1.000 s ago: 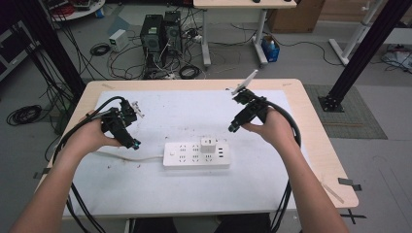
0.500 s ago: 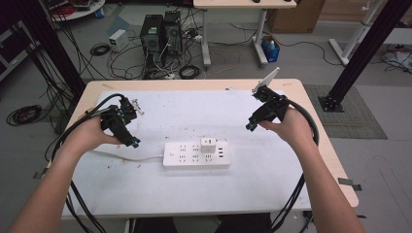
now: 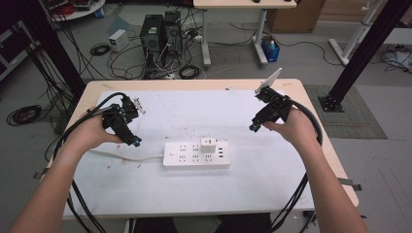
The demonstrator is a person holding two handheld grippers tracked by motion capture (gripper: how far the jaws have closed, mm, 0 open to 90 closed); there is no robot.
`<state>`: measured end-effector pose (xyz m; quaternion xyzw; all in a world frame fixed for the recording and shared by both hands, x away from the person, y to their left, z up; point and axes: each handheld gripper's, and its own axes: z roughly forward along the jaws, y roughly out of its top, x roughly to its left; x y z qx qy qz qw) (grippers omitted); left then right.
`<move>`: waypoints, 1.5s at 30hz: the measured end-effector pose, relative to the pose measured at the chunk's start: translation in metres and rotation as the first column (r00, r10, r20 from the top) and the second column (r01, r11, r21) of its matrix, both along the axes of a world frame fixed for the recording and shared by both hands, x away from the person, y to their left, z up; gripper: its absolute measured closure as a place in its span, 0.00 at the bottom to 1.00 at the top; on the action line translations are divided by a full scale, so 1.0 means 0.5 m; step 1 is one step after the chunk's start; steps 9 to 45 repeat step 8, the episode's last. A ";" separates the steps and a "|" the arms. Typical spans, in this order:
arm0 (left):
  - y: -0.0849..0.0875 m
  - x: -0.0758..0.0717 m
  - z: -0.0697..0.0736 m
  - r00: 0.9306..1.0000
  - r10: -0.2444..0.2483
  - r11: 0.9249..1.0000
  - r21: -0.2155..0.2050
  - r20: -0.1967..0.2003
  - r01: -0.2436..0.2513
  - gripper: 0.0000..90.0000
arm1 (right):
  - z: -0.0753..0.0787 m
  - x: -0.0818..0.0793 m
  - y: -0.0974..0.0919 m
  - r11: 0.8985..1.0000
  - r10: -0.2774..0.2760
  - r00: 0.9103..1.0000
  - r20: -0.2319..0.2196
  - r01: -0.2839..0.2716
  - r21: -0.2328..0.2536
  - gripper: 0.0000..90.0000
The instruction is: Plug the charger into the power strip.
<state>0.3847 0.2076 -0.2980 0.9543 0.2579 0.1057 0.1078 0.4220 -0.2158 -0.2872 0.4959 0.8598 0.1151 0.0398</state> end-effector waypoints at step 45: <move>-0.003 0.003 -0.002 1.000 0.001 1.000 -0.001 -0.004 -0.001 0.22 | -0.008 -0.002 -0.002 1.000 0.006 1.000 -0.001 -0.006 0.008 0.25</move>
